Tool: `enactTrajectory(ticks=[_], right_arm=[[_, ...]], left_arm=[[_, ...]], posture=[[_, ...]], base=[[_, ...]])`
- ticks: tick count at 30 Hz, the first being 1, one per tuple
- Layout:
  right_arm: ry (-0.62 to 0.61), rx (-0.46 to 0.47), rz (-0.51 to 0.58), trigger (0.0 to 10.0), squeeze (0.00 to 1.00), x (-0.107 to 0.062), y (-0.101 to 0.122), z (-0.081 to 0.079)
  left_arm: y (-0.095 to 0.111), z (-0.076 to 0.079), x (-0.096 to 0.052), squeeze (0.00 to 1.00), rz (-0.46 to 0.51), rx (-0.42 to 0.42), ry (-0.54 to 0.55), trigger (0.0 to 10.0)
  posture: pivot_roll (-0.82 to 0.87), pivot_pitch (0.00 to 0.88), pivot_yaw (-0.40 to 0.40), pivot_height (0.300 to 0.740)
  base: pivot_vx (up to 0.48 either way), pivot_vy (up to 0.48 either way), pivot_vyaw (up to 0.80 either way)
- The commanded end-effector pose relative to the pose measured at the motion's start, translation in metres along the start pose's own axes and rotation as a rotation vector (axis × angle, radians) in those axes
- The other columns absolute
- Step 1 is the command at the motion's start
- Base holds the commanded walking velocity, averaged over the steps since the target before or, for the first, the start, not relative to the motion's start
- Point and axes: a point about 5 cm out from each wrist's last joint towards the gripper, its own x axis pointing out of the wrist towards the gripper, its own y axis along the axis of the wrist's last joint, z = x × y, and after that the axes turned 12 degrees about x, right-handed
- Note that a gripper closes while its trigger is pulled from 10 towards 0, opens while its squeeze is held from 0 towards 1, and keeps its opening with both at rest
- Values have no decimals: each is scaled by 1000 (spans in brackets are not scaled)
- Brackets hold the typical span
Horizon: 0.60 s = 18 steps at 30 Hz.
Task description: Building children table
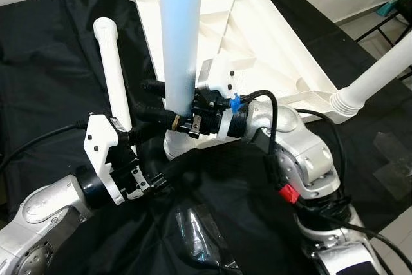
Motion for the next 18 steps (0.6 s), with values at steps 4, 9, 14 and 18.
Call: enactTrajectory(ticks=[4,9,14,18], right_arm=[[-182,87,-151,10000,0,-1,-34,9],[-245,81,-165,10000,0,0,-37,7],[-314,43,-205,10000,0,1,-44,5],[-407,20,-210,10000,0,1,-48,5]], left_arm=[[-3,6,1,0,-6,-12,-54,10000],[-1,0,2,0,4,5,-34,10000],[6,-10,4,0,40,20,2,10000],[19,-27,7,0,104,46,39,10000]], posture=[[-1,364,-95,740],[-1,358,-94,740],[0,350,-91,740],[5,340,-86,740]], base=[[0,0,0],[0,0,0],[0,0,0],[0,0,0]])
